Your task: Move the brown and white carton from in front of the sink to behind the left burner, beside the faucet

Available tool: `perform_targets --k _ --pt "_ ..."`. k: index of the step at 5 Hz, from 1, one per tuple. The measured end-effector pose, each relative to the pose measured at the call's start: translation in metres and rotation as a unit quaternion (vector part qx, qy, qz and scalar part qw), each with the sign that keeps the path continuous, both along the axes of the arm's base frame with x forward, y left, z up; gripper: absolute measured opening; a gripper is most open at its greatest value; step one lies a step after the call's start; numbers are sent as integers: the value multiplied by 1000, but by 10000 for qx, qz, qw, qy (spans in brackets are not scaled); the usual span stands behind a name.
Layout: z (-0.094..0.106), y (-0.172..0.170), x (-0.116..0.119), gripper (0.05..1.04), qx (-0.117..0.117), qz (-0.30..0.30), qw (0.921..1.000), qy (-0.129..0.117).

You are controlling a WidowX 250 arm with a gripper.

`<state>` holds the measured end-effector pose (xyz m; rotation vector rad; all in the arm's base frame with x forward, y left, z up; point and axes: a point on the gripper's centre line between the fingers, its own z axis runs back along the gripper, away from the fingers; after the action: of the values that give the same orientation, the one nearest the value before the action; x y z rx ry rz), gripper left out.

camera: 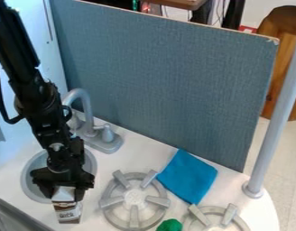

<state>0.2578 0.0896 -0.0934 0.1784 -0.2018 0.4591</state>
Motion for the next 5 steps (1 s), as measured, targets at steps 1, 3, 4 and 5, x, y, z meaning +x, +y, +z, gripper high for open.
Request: perform_targets --k 1,3,4,5 --pt "-1 1 2 814 26 -24 10000 -73" --pt "6 -9 -10 814 -217 -97 9997 86" --pt "52 -20 5 814 -441 -164 9983 -338" --pt "75 -37 17 814 -622 -150 9969 -448"
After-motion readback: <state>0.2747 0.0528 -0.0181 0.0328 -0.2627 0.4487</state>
